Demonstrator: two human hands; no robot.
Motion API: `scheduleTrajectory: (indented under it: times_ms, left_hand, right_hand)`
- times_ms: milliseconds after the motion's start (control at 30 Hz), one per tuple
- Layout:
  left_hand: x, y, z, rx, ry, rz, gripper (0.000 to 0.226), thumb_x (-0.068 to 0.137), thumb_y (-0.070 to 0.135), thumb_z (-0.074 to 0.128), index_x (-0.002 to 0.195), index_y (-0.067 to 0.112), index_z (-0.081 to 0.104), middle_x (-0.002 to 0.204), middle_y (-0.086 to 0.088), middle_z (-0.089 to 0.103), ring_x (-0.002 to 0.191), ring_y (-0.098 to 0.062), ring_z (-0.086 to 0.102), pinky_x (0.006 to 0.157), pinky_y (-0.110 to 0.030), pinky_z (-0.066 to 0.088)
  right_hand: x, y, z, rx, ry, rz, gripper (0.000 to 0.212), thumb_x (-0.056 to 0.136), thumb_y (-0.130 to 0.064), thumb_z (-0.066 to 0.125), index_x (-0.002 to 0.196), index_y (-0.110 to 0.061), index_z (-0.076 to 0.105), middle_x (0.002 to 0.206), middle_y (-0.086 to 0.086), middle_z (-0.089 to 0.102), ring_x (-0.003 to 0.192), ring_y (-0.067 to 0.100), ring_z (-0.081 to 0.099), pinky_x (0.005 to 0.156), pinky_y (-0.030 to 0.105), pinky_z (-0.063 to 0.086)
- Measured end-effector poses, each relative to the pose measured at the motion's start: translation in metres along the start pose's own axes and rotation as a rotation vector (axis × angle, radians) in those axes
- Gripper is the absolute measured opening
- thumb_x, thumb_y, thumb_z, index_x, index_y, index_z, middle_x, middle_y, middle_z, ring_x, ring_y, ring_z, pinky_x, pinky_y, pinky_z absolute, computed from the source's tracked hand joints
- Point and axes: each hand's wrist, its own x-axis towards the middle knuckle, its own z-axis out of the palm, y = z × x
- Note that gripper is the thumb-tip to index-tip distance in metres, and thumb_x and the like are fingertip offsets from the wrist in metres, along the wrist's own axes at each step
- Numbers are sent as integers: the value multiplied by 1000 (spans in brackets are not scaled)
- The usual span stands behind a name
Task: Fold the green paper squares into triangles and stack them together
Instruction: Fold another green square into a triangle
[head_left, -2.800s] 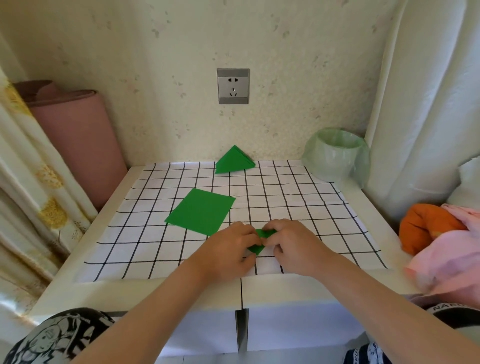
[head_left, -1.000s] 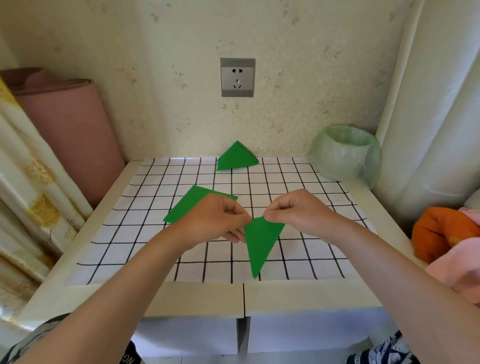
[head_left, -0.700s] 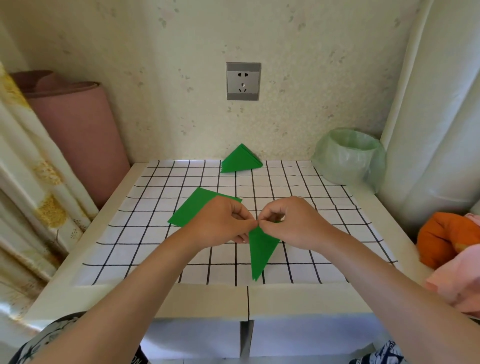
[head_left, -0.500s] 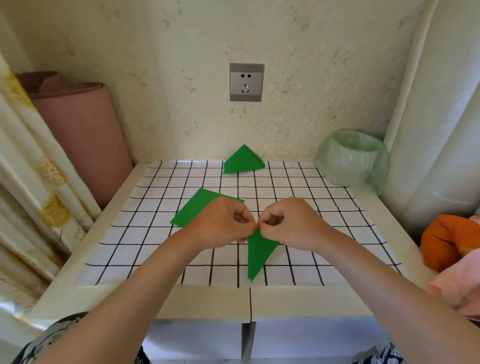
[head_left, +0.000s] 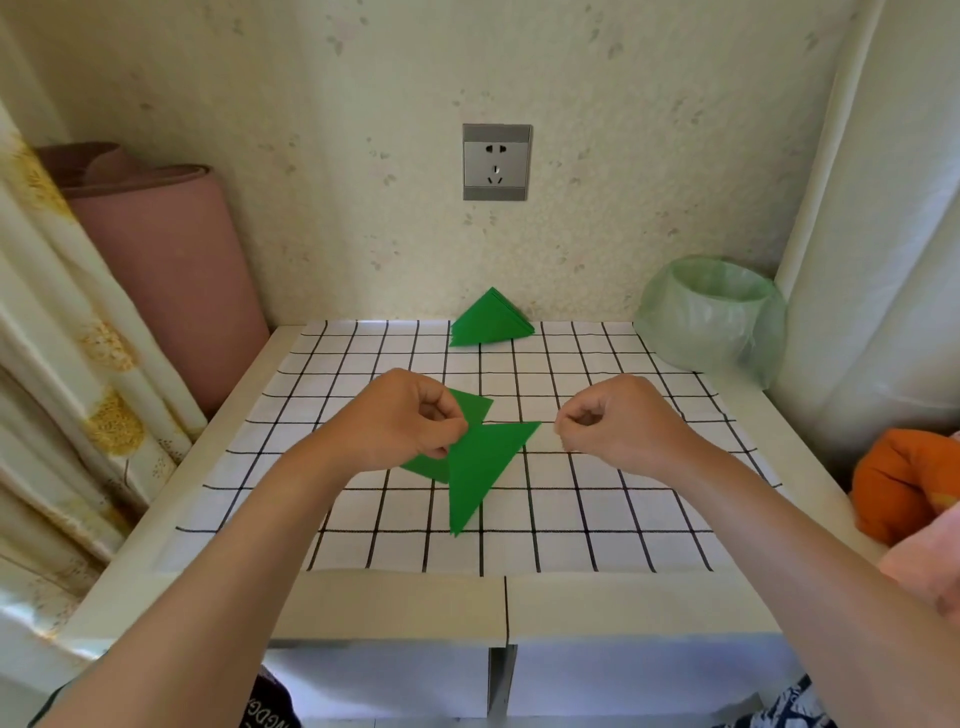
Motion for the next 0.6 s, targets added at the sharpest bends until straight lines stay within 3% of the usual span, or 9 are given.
scheduleTrajectory:
  times_ms: [133,300,467,600]
  left_hand:
    - [-2,-5,-7,-24,-16,-11,5,87,12,71,83,9,73,83,-16,74,81,-30,73,79,-39,61]
    - [-3,2,10,0,-82,44,6,87,15,72,83,11,74,83,-14,74,80,-27,73,76,-34,61]
    - [-2,1,12,44,-43,85,6,87,17,72,81,17,73,78,-8,73,77,-24,71,75,-35,61]
    - [-8,4,17,137,-23,173,6,86,18,71,85,23,75,81,6,73,77,-9,69,74,-21,55]
  right_hand:
    - [0,8,-2,-15,72,20,15,82,-18,69,72,-28,75,71,-20,71,69,-2,64,66,12,47]
    - [-5,-8,16,14,-23,-67,18,90,-29,65,105,-35,72,98,-24,68,91,-5,60,78,16,48]
    - [-3,-15,25,23,-75,-76,6,88,-26,72,84,-27,76,80,-17,71,76,-5,63,76,19,49]
    - [-2,-17,30,66,-97,-54,6,85,-26,75,80,-26,78,73,-18,72,69,-5,63,69,16,48]
